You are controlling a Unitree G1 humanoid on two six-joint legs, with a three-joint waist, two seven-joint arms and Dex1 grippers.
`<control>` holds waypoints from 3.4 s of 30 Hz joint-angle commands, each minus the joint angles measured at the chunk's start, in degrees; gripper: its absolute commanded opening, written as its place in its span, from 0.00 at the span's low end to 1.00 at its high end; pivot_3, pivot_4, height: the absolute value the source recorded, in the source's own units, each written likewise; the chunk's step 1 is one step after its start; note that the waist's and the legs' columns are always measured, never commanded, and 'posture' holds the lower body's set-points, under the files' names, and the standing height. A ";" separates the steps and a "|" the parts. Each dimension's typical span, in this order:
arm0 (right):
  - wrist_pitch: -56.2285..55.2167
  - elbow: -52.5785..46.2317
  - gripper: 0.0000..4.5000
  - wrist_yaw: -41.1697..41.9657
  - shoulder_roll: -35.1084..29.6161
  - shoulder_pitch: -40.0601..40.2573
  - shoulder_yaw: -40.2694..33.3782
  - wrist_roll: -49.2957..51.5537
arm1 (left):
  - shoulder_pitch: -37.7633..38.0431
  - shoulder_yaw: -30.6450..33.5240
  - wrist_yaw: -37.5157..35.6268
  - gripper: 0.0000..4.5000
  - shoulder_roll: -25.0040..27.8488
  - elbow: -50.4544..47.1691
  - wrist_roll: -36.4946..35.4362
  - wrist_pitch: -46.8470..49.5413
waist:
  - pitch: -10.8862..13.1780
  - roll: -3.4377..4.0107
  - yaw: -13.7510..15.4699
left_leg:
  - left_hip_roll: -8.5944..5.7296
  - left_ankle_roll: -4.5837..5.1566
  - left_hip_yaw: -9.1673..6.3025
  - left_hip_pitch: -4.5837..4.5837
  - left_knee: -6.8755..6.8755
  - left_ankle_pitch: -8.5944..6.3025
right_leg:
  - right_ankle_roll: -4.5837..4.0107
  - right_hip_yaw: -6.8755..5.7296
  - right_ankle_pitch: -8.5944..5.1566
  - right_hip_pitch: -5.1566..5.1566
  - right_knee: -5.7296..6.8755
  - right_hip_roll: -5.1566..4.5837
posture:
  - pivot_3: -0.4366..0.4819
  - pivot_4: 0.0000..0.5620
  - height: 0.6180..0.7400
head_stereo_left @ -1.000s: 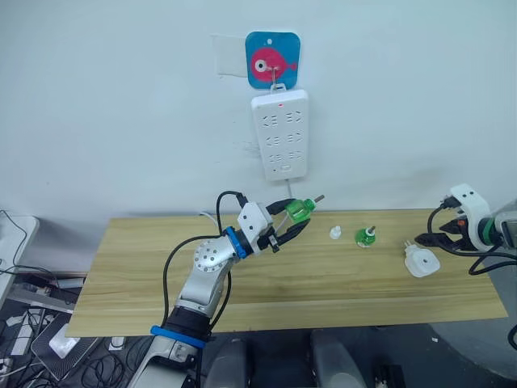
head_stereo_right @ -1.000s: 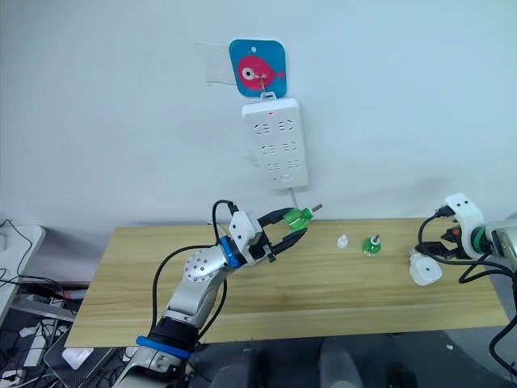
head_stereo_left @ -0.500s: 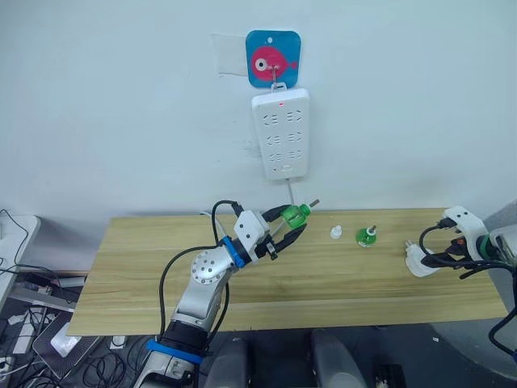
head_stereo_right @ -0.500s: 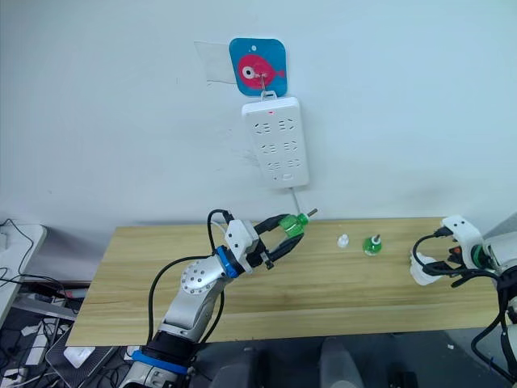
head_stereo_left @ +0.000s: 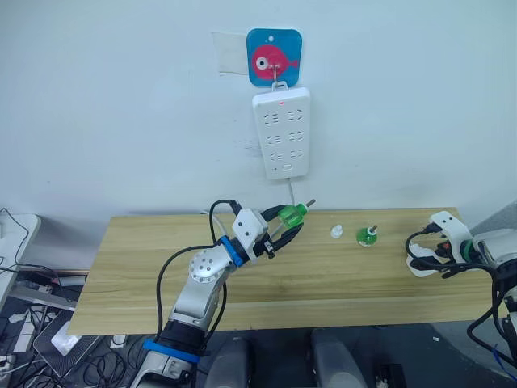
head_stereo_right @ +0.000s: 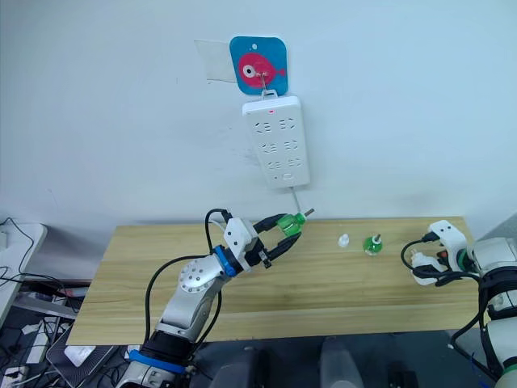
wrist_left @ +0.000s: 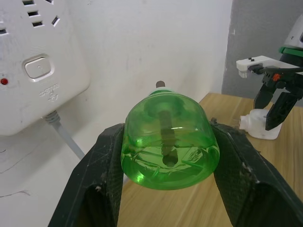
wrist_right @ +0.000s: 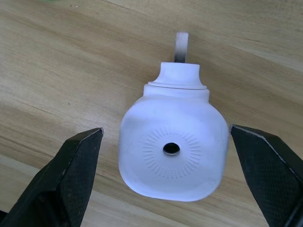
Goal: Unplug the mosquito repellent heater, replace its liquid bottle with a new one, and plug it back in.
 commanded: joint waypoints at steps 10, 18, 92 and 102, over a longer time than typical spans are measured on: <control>-5.79 6.58 0.96 -0.45 1.28 -2.15 -2.10 -3.43 | 0.74 0.16 0.12 0.50 0.32 -3.84 -0.73 0.04 | 0.00 0.01 0.05 | -0.01 0.00 0.00 0.01 -0.01 0.00 | 0.00 0.01 0.00 0.01 0.00 -0.01 | 0.41 0.43 1.00; -6.07 7.18 0.65 1.97 1.40 -2.69 -3.12 -3.48 | 0.52 0.03 -0.04 0.50 0.27 -3.48 -0.63 -0.09 | 0.00 0.01 0.16 | -0.03 0.00 -0.03 0.00 -0.01 0.00 | 0.00 -0.01 0.00 0.02 -0.01 -0.01 | 0.41 0.41 1.00; 53.43 -37.50 0.65 -33.14 1.68 7.51 -21.70 102.50 | 0.18 -4.65 -19.83 0.50 5.10 -10.88 -8.41 -0.96 | 0.54 0.32 1.23 | 0.48 0.04 -0.11 -0.31 -0.03 -0.03 | -0.19 -0.15 0.15 -0.06 -0.48 0.48 | 0.35 0.42 1.00; 52.67 -42.75 0.65 -32.09 -0.52 10.40 -18.98 105.02 | -1.06 -4.88 -19.89 0.50 3.83 -9.67 -8.15 -1.70 | 0.55 0.32 1.24 | 0.51 0.04 -0.12 -0.33 -0.03 -0.03 | -0.19 -0.15 0.15 -0.06 -0.51 0.51 | 0.35 0.41 1.00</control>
